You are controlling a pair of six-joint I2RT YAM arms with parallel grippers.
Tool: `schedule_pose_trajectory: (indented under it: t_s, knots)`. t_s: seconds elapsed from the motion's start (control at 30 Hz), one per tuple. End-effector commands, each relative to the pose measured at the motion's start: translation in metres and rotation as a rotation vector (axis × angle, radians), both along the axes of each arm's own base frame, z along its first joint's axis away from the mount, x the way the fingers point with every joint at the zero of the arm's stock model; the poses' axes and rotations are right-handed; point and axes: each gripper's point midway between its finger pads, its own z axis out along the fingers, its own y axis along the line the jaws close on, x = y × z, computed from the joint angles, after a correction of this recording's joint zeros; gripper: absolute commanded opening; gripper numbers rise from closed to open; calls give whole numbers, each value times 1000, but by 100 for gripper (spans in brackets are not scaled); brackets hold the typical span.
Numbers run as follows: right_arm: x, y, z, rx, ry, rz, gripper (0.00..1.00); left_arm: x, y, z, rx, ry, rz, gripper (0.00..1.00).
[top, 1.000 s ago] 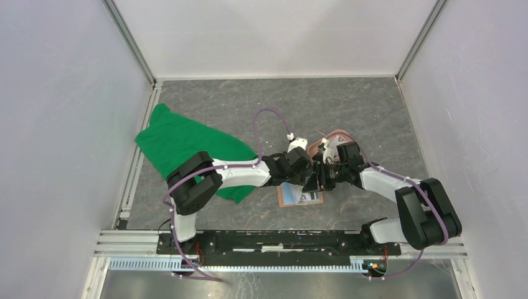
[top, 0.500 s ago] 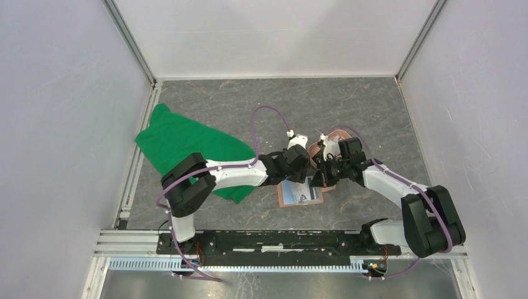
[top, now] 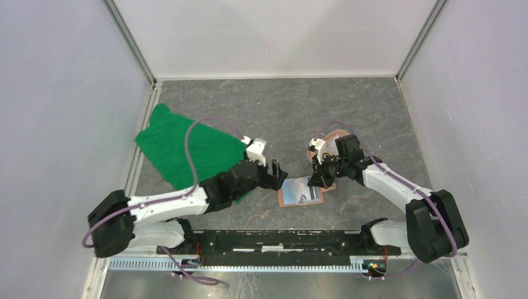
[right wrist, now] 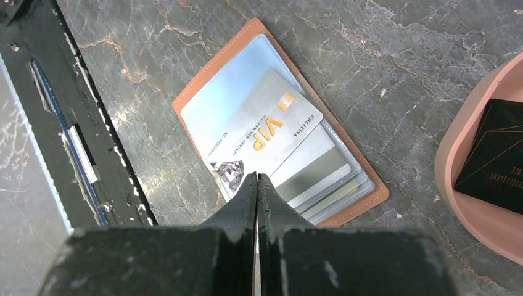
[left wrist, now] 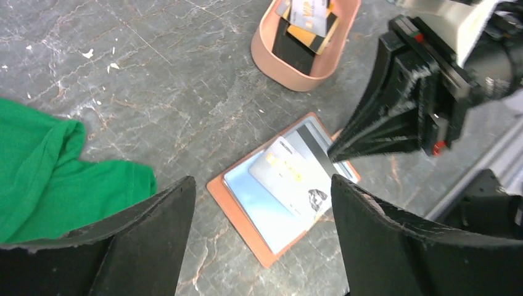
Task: Put the credit cards into the card holder
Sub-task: Insert the credit card into the card holder.
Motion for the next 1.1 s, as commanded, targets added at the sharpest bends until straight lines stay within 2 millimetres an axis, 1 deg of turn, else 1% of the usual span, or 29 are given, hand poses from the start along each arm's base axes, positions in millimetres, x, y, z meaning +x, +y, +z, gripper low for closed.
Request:
schedule_pose_trajectory:
  t_s: [0.0,0.07,0.13,0.23,0.3,0.5,0.57,0.63,0.87,1.07]
  knots:
    - [4,0,-4,-24,-34,21,0,-16,4,32,-207,-98,-71,87]
    - [4,-2,-10,-45,-20,9,0,-28,4,30,-285,-62,-106,87]
    - [1,-2,-14,-53,-3,8,0,-38,2,22,-347,-5,-129,86]
    - [2,-1,-19,-71,5,5,0,-48,-4,8,-415,85,-143,85]
    - [1,-1,-22,-81,15,5,0,-51,-7,-2,-432,131,-143,84]
    - [1,-3,-31,-114,30,-8,0,-52,-24,-34,-382,255,-157,82]
    - [0,-4,-33,-121,37,-13,0,-50,-27,-45,-372,294,-149,80]
    - [-1,-4,-34,-124,42,-14,0,-52,-31,-52,-372,332,-159,78]
    - [-6,3,-35,-107,66,11,0,-52,-32,-71,-344,394,-145,72]
    - [-9,9,-36,-88,98,24,0,-54,-32,-83,-318,433,-149,67]
